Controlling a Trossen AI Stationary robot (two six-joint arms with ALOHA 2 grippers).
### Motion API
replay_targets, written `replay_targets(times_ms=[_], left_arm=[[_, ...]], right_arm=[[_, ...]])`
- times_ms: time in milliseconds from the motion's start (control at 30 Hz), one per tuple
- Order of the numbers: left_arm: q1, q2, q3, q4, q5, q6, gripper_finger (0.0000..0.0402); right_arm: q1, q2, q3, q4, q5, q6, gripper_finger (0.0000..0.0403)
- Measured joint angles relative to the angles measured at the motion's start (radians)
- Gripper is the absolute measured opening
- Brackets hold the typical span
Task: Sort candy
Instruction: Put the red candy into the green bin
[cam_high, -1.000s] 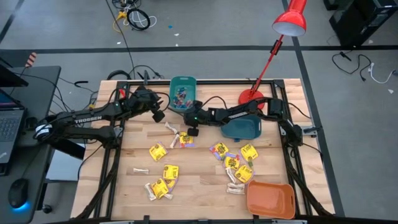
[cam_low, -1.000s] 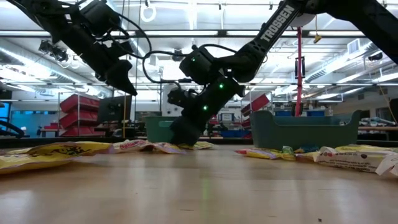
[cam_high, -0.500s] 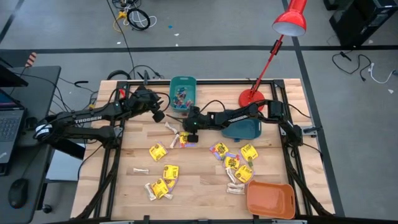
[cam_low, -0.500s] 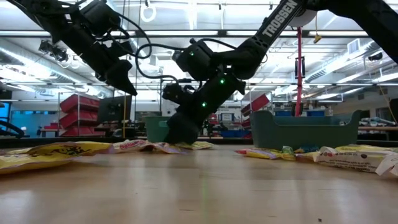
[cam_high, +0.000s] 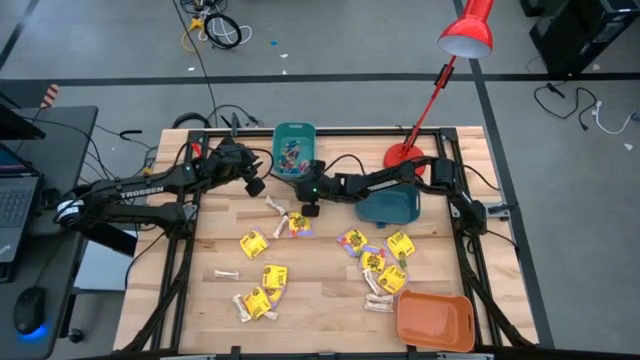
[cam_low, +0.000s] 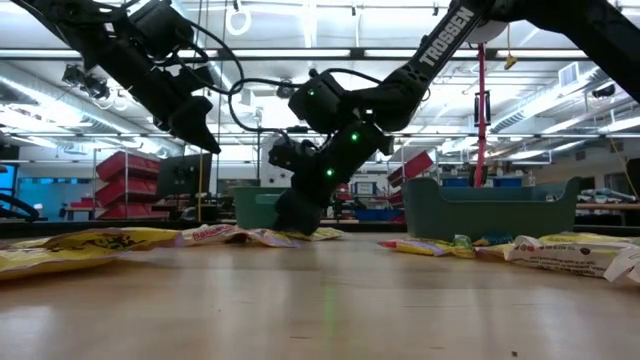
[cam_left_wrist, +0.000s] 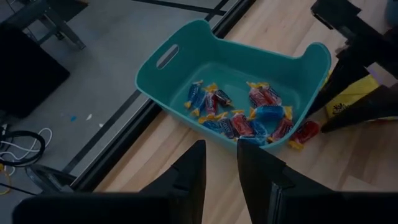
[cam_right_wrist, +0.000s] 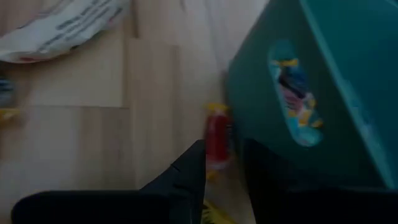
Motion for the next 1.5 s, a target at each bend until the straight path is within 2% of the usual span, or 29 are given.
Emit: replay_targets(times_ms=[267, 1133, 1500], left_arm=[[0.000, 0.000, 0.000, 0.004, 0.000, 0.000, 0.0094], [0.000, 0.000, 0.000, 0.003, 0.013, 0.000, 0.0094], [0.000, 0.000, 0.000, 0.003, 0.013, 0.000, 0.0094]], right_arm=[[-0.007, 0.002, 0.000, 0.001, -0.074, 0.040, 0.0096], [-0.025, 0.004, 0.000, -0.020, -0.094, 0.101, 0.0088], [-0.026, 0.004, 0.001, -0.040, -0.126, 0.115, 0.0029]])
